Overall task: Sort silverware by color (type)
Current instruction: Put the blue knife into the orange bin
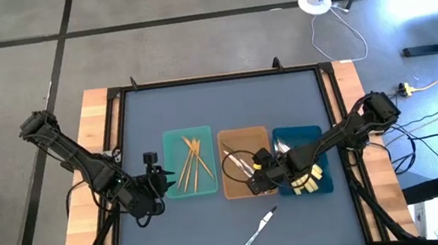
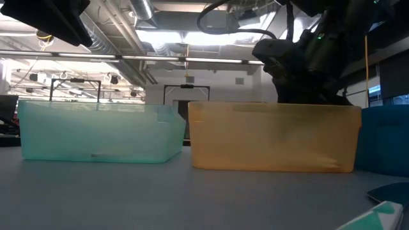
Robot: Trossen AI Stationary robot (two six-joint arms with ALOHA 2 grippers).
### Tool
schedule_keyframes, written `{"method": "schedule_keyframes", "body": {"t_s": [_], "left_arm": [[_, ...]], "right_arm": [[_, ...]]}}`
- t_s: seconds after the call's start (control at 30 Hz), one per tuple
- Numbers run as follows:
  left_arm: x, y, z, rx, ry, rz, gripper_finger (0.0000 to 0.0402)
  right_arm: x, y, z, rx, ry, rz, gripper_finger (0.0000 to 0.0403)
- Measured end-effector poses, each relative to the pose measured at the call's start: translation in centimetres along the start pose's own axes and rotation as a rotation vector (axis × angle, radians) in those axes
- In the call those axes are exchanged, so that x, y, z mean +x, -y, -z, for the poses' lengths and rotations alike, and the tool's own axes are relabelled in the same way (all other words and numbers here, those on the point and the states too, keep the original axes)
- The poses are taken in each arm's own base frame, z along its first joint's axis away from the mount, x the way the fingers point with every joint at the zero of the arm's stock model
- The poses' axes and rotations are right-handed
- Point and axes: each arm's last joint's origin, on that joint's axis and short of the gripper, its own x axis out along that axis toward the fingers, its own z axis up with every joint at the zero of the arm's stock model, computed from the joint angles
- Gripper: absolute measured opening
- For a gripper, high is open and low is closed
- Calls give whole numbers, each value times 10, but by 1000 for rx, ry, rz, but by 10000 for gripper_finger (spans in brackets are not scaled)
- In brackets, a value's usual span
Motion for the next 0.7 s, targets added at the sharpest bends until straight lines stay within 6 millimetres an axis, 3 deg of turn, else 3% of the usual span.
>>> {"method": "schedule_keyframes", "body": {"t_s": [0.43,0.7], "left_arm": [[0,0,0,23,0,0,120],[0,0,0,24,0,0,120]], "right_arm": [[0,0,0,-2,-5,-4,107],[-1,-1,0,-2,-7,-5,117]]}}
